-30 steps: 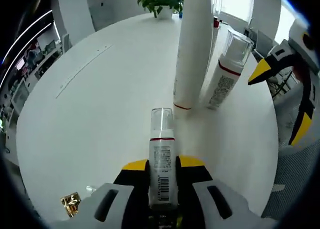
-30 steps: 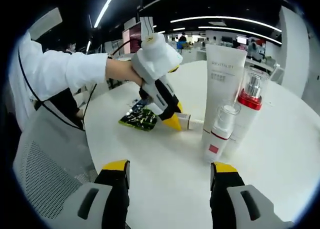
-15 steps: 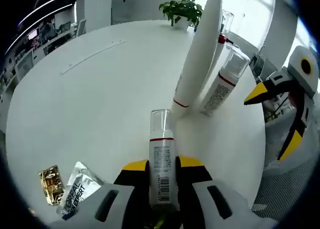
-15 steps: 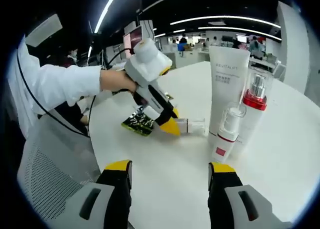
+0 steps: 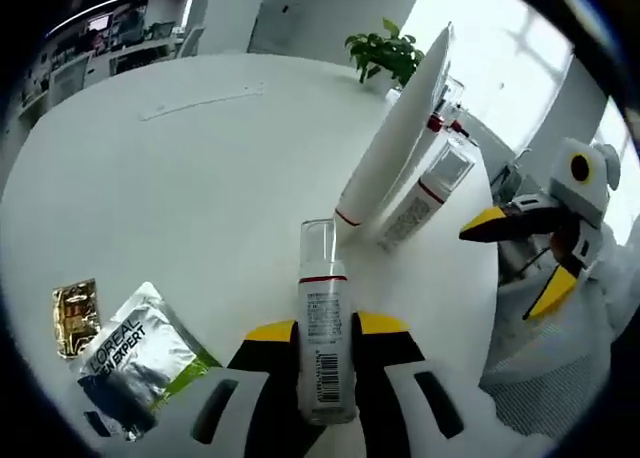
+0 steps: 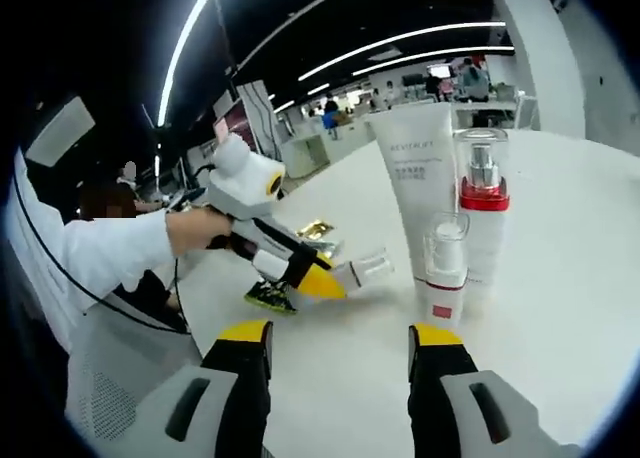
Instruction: Arrange the skincare products in the storage area until every visible bottle or jar stands upright without overlapping.
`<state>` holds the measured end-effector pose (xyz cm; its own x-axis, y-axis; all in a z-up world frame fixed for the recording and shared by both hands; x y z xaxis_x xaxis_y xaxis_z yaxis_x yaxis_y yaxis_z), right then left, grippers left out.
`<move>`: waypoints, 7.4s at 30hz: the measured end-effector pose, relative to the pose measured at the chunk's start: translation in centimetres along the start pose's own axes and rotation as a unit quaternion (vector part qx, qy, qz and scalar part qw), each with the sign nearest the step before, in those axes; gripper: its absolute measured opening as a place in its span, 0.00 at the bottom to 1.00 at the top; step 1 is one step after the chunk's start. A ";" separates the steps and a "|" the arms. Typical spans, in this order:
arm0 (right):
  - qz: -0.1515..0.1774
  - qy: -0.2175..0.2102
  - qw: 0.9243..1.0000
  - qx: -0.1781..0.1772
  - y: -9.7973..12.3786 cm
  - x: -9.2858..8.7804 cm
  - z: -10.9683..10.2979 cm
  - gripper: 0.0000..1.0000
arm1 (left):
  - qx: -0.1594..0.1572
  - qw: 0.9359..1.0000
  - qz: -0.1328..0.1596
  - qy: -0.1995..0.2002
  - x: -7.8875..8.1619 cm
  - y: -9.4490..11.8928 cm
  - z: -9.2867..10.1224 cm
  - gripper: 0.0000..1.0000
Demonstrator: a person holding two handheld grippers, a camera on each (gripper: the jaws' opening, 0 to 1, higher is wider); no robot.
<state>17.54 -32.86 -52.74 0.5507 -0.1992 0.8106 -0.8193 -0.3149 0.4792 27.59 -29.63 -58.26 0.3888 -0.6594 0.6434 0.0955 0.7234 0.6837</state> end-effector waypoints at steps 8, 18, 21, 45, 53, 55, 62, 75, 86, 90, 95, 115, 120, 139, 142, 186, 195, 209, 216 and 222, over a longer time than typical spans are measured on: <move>0.041 -0.030 0.998 0.024 0.1 1.4 -0.7 0.59 | -0.029 0.999 0.039 0.005 0.8 1.8 2.7 0.16; 0.072 -0.064 0.993 0.067 0.3 2.5 -1.8 0.59 | -0.063 0.995 0.078 0.015 1.4 4.2 5.7 0.16; 0.076 -0.068 0.992 0.071 0.4 2.7 -1.9 0.61 | -0.079 0.993 0.086 0.016 1.7 4.5 6.4 0.16; 0.122 -0.118 0.981 0.099 1.2 4.5 -2.4 0.45 | -0.189 0.976 0.106 -0.001 2.2 5.1 12.8 0.16; 0.144 -0.151 0.970 0.123 1.7 5.5 -2.3 0.38 | -0.222 0.966 0.128 0.031 2.7 5.6 13.6 0.16; 0.146 -0.156 0.968 0.134 1.8 5.6 -2.5 0.37 | -0.236 0.962 0.134 0.042 2.8 5.8 13.8 0.16; 0.173 -0.204 0.948 0.173 2.6 6.6 -3.1 0.33 | -0.279 0.946 0.145 0.076 2.9 6.4 15.0 0.16; 0.187 -0.254 0.927 0.202 3.3 7.0 -3.0 0.16 | -0.312 0.931 0.157 0.108 3.1 7.0 15.7 0.16; 0.193 -0.279 0.925 0.174 3.2 6.9 -1.9 0.12 | -0.217 0.956 0.196 0.014 3.6 6.4 14.8 0.19; 0.174 -0.254 0.941 0.141 2.7 6.1 -1.5 0.12 | -0.141 0.972 0.171 -0.074 3.3 5.7 14.4 0.19; 0.172 -0.260 0.943 0.115 2.4 5.7 -0.6 0.12 | -0.042 0.971 0.161 -0.172 3.9 5.1 13.7 0.24; 0.221 -0.337 0.914 0.056 2.9 5.6 1.1 0.11 | 0.137 0.904 0.094 -0.394 4.0 2.7 13.5 0.21; 0.224 -0.342 0.911 0.052 2.8 5.6 0.9 0.11 | 0.147 0.903 0.088 -0.393 3.9 2.9 13.0 0.20; 0.236 -0.287 0.922 0.110 2.9 7.4 -0.7 0.22 | -0.054 0.981 0.169 -0.082 4.3 5.0 13.8 0.16; 0.239 -0.304 0.910 0.149 3.3 7.9 -1.4 0.24 | -0.111 0.977 0.176 -0.037 4.2 5.5 14.3 0.16; 0.214 -0.259 0.939 0.079 3.1 6.6 0.6 0.09 | -0.020 0.975 0.156 -0.158 3.9 4.6 14.8 0.18; 0.250 -0.243 0.937 0.010 3.5 7.1 2.6 0.09 | 0.058 0.959 0.137 -0.240 5.3 3.3 14.1 0.18; 0.269 -0.208 0.940 -0.001 3.8 7.7 1.7 0.09 | 0.101 0.949 0.122 -0.271 5.3 2.3 13.5 0.22; 0.266 -0.196 0.944 0.006 3.4 7.8 1.0 0.09 | 0.104 0.949 0.141 -0.263 6.3 2.4 13.5 0.22; 0.265 -0.197 0.944 0.008 3.4 7.7 1.0 0.09 | 0.107 0.950 0.143 -0.257 6.2 2.7 13.2 0.21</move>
<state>19.17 -36.43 -45.19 0.0834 -0.6614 0.7454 -0.9956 -0.0876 0.0337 18.18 -34.45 -47.92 -0.1328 -0.4947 0.8589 -0.1560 0.8662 0.4747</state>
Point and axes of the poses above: the point that each gripper's makers call its tool centre point, and the gripper's own axes: y roughly backward along the fingers, z roughly to its right, x roughly out of its top, the point moved 1 cm from there along y, roughly backward along the fingers
